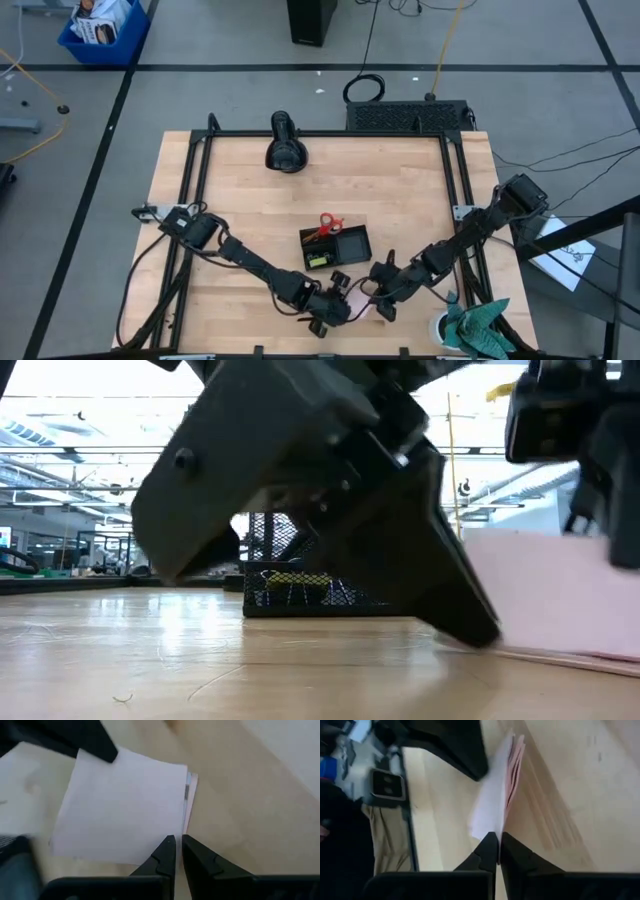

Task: Pick and place office supplies into organizer
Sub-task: Put the sticky note into the desk organizer

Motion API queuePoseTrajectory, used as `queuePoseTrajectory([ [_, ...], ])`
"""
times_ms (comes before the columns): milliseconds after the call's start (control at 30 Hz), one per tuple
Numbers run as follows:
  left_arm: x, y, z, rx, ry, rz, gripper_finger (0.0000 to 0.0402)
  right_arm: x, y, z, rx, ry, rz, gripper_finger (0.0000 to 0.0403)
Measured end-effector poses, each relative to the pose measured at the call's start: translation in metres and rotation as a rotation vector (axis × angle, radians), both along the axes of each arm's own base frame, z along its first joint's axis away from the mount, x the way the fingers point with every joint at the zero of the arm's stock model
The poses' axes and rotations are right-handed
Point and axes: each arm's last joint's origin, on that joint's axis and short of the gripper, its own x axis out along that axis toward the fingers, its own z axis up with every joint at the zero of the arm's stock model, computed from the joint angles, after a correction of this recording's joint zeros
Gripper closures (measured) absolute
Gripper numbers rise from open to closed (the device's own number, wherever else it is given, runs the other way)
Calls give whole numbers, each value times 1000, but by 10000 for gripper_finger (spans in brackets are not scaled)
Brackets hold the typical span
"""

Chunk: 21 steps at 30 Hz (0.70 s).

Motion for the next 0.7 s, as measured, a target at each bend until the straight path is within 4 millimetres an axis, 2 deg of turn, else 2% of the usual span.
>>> queuePoseTrajectory([
  [67, -6, -2, 11, 28, 4, 7, 364, -1, 2, 6, -19, -52, 2, 399],
  [167, -18, -9, 38, 41, -20, 11, 364, -3, 5, 15, -49, -120, -5, 400],
  [300, -37, -17, 74, -8, -34, 18, 364, -8, 7, 25, -92, -183, -24, 401],
  [400, -52, -21, 92, -24, -12, 32, 364, -10, 6, 34, -115, -232, -49, 401],
  [567, -77, -28, 94, 95, 60, 79, 364, -16, -1, 43, -174, -238, -89, 402],
  [700, -96, -33, 89, 204, 119, 130, 364, -20, -17, 52, -199, -199, -133, 402],
])
